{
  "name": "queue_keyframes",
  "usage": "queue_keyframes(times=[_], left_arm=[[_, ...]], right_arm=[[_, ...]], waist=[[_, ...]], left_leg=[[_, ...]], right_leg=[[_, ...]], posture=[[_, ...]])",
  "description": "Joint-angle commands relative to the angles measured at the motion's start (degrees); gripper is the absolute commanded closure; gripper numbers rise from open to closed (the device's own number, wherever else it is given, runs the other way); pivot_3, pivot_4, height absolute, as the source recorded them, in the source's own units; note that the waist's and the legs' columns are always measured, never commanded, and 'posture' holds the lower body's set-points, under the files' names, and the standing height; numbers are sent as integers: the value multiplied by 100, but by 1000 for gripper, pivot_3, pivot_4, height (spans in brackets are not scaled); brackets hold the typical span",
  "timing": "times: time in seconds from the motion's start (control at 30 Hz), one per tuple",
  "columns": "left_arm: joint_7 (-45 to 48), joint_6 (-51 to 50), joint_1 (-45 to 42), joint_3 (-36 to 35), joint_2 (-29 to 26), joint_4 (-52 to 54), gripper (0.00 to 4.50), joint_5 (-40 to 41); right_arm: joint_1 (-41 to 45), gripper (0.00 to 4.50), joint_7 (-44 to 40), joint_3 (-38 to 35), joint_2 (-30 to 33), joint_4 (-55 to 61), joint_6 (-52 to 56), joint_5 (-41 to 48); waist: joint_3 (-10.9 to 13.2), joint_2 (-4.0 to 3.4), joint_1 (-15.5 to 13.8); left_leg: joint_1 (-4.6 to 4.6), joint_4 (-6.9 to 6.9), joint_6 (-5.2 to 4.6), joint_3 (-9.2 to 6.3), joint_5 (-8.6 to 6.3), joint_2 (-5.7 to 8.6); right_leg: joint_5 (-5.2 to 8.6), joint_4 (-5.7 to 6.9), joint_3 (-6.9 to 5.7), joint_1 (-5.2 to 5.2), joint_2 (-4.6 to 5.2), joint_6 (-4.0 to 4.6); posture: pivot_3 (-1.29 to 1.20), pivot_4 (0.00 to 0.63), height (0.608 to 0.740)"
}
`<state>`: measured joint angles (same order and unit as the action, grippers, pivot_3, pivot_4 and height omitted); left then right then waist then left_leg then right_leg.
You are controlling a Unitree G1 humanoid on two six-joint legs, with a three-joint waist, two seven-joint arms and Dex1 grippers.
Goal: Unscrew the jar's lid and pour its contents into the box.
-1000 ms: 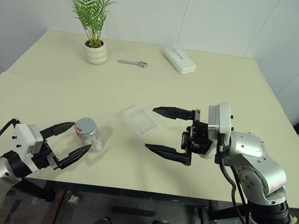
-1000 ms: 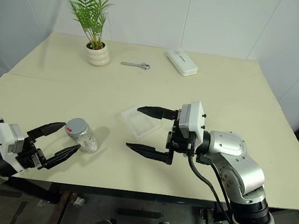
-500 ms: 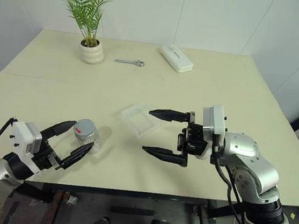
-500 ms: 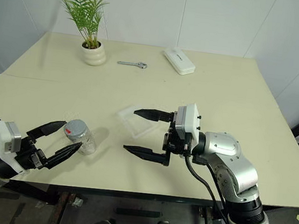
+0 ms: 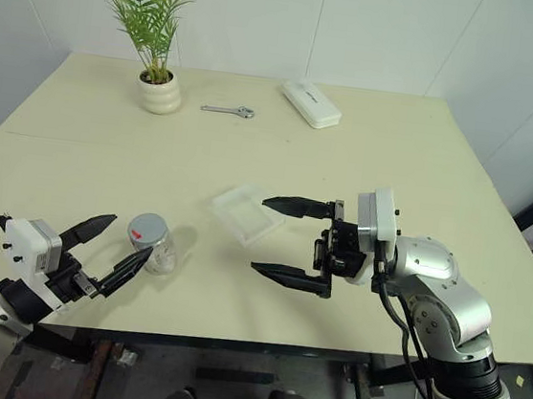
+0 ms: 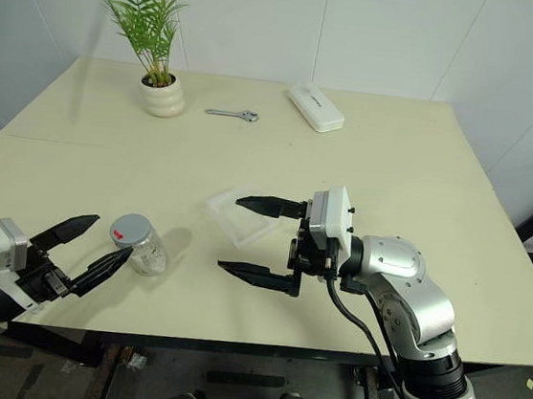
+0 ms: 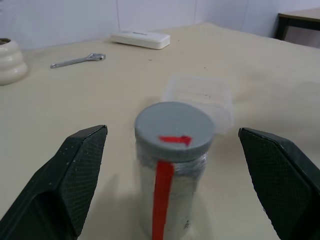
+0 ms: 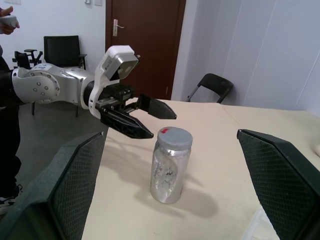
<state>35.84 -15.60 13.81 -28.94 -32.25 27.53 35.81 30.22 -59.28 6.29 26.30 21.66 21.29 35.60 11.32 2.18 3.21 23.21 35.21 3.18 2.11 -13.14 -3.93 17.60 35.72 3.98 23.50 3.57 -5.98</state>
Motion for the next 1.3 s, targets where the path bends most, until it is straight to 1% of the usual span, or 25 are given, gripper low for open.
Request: queue_keyframes(times=[0.03,0.27,0.53,0.67,0.77,0.87,1.07,1.23,1.3], left_arm=[[85,251,-108,236,71,-160,25,-225],[183,380,-405,711,127,-564,25,-469],[76,661,-1220,1102,253,-1235,25,-914],[96,763,-1402,1170,282,-1468,25,-1023],[135,792,-1456,1224,294,-1558,25,-1036],[165,766,-1503,1301,313,-1623,625,-1051],[159,777,-1481,1355,313,-1610,2478,-1043],[227,624,-1594,1331,313,-1374,2500,-755],[355,545,-1769,1315,163,-1313,2500,-666]], right_arm=[[-40,0,40,-121,86,234,-7,71],[-69,0,157,-171,167,358,46,109],[-172,0,377,-210,218,543,115,89],[-221,0,487,-201,228,617,128,85],[-249,0,553,-211,247,664,134,94],[-264,0,606,-227,267,690,141,100],[-262,0,651,-204,276,698,139,101],[-257,0,639,-199,283,642,132,91],[-219,0,673,-234,276,627,209,163]], waist=[[0,0,-1],[0,0,-1],[-1,2,-12],[-1,2,-6],[-1,2,-10],[-1,2,-15],[-1,2,-12],[-1,2,-17],[-1,2,-20]], left_leg=[[0,0,0,0,0,0],[1,-8,2,0,-1,0],[3,-7,1,0,-1,2],[2,-9,2,0,-1,0],[3,-9,2,0,-1,0],[3,-9,2,0,-1,0],[3,-10,2,-1,-1,0],[4,-10,1,0,-1,0],[4,-9,1,0,-1,0]], right_leg=[[0,-1,0,0,1,0],[0,-7,0,1,1,0],[-2,-7,0,0,1,-4],[-42,-6,-1,2,-2,-78],[-42,-8,-1,2,-2,-77],[-41,-8,-1,2,-1,-76],[-41,-8,-1,2,-2,-75],[-41,-9,-1,2,-1,-75],[-41,-8,-2,2,-1,-75]], posture=[[0,150,740],[0,150,740],[0,150,740],[0,150,740],[0,150,740],[0,150,740],[0,150,740],[0,150,740],[0,150,740]])
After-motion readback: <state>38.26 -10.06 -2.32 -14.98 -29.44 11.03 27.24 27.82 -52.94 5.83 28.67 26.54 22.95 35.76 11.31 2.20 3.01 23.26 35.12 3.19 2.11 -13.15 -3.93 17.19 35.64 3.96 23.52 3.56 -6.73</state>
